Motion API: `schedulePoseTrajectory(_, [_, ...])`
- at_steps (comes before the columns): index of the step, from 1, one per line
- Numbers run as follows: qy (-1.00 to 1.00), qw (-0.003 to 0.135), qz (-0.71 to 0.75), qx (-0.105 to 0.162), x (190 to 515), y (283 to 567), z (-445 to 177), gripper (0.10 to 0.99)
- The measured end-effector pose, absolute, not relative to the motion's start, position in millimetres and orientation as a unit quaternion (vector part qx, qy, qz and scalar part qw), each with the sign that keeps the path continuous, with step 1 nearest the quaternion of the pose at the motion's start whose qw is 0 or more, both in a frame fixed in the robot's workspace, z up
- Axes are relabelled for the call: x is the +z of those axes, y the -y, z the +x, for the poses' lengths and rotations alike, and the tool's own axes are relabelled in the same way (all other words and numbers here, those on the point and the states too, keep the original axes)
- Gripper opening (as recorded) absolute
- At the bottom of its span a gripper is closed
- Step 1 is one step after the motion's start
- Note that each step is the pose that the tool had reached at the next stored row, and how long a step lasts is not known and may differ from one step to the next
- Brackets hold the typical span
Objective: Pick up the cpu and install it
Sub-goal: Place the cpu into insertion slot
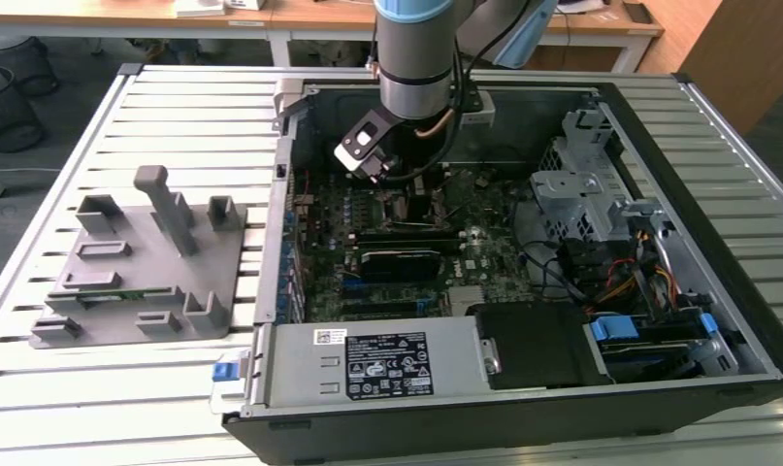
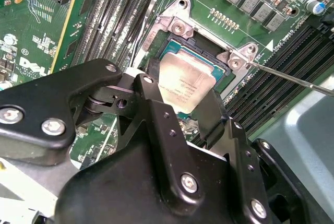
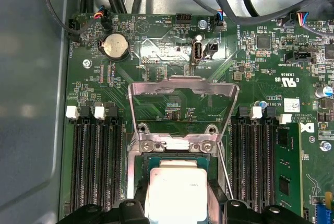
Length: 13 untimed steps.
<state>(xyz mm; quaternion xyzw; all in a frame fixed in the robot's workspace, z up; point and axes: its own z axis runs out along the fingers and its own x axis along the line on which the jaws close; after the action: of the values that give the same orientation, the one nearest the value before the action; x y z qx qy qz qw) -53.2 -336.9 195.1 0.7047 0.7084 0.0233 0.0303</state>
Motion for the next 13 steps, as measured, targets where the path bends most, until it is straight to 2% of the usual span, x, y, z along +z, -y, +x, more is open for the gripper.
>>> schedulePoseTrajectory(4, [-0.708, 0.030, 0.705, 0.023, 195.1, 336.9, -53.2, 0.537])
schedulePoseTrajectory(5, [-0.708, 0.030, 0.705, 0.023, 195.1, 336.9, -53.2, 0.600])
schedulePoseTrajectory(13, [-0.708, 0.030, 0.705, 0.023, 202.5, 336.9, -53.2, 0.584])
